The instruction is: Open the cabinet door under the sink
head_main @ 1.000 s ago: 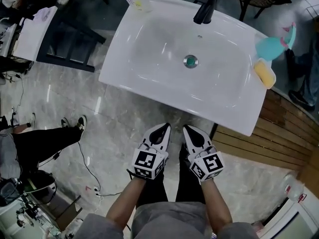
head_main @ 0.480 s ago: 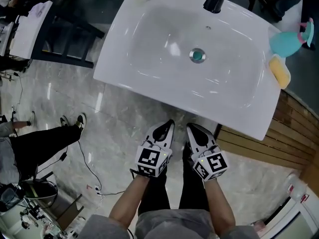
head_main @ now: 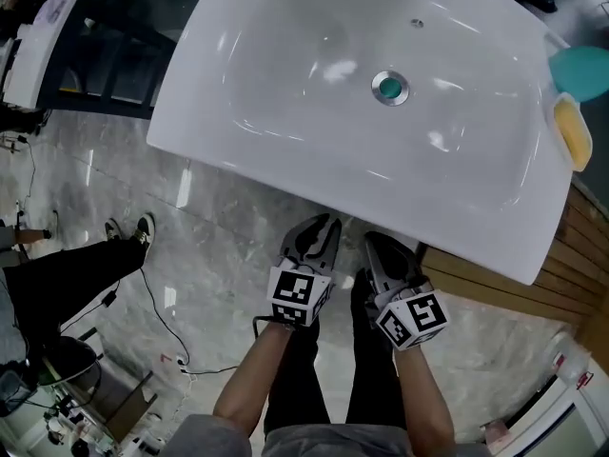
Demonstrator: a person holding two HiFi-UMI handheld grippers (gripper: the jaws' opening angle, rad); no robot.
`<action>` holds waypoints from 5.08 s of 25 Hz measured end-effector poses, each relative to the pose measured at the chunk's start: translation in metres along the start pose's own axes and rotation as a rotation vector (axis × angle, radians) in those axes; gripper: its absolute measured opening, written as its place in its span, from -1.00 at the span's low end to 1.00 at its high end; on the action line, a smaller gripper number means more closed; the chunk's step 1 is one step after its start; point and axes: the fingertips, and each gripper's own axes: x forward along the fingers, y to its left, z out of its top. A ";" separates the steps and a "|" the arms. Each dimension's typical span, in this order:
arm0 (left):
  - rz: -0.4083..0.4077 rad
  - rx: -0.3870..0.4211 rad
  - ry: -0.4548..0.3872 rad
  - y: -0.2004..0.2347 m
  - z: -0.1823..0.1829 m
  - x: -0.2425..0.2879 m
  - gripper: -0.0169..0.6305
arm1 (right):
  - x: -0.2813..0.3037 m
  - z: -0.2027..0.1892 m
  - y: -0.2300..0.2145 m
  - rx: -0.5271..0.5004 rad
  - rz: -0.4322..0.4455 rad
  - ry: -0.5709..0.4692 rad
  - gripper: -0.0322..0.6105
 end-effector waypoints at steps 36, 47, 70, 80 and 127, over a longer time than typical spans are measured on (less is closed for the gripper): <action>0.042 -0.060 -0.086 0.015 -0.031 0.072 -0.69 | 0.005 -0.045 -0.030 -0.035 0.015 0.070 -0.87; -0.018 -0.049 -0.083 0.015 -0.043 0.060 -0.69 | 0.006 -0.056 -0.012 -0.037 -0.029 0.056 -0.87; -0.194 0.010 -0.058 0.018 -0.070 0.004 -0.69 | 0.009 -0.082 0.034 -0.013 -0.152 -0.017 -0.87; -0.239 0.038 -0.031 0.023 -0.083 -0.006 -0.69 | -0.008 -0.085 0.049 0.044 -0.209 -0.059 -0.87; -0.310 0.159 0.049 0.178 -0.142 -0.162 -0.80 | 0.079 -0.181 0.181 0.074 -0.250 -0.095 -0.87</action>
